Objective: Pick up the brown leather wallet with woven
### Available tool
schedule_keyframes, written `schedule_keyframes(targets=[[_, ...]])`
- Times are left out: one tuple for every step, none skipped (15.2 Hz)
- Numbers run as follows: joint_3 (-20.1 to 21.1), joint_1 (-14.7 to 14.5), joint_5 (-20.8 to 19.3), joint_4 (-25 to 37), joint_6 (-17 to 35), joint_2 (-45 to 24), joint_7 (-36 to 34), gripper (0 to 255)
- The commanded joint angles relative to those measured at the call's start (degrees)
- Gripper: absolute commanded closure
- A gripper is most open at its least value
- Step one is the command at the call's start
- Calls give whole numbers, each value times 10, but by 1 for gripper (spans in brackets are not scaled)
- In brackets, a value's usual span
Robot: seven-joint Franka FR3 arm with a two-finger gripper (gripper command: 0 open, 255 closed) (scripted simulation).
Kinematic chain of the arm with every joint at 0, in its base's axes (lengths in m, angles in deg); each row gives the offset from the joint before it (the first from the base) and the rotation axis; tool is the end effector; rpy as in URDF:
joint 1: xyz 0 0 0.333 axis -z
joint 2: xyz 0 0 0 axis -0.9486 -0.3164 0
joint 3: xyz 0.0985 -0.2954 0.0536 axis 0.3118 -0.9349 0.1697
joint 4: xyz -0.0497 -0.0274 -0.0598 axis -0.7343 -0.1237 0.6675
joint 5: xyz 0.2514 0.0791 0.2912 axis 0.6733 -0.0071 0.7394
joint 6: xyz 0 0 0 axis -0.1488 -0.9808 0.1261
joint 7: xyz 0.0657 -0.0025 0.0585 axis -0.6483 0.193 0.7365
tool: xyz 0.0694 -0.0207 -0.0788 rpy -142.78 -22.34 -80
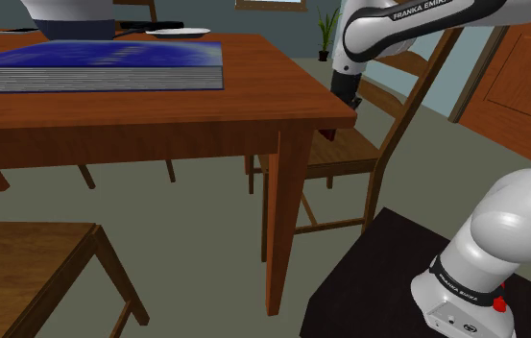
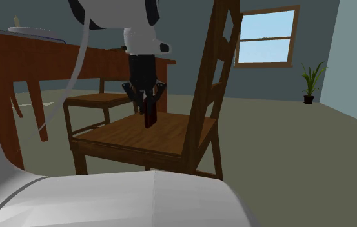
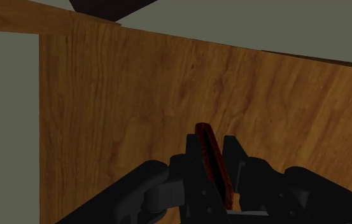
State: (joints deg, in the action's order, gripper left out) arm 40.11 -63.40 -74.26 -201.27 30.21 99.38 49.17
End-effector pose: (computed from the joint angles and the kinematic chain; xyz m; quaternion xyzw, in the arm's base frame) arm 0.4442 -0.0878 0.4862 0.9723 -0.2326 0.0178 0.0126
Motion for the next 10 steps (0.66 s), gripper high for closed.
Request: schedule_keyframes(targets=[[0, 0, 0, 12, -15, 4, 1, 255], [0, 0, 0, 18, -23, 5, 1, 255], [0, 0, 0, 25, -31, 6, 1, 255], [0, 0, 0, 31, -39, 7, 1, 255], [0, 0, 1, 38, -47, 8, 2, 255], [1, 0, 1, 45, -55, 9, 2, 255], [1, 0, 1, 52, -62, 10, 2, 255], [1, 0, 1, 60, -70, 10, 2, 255], [1, 0, 1, 61, -71, 11, 2, 255], [1, 0, 1, 61, -71, 11, 2, 255]])
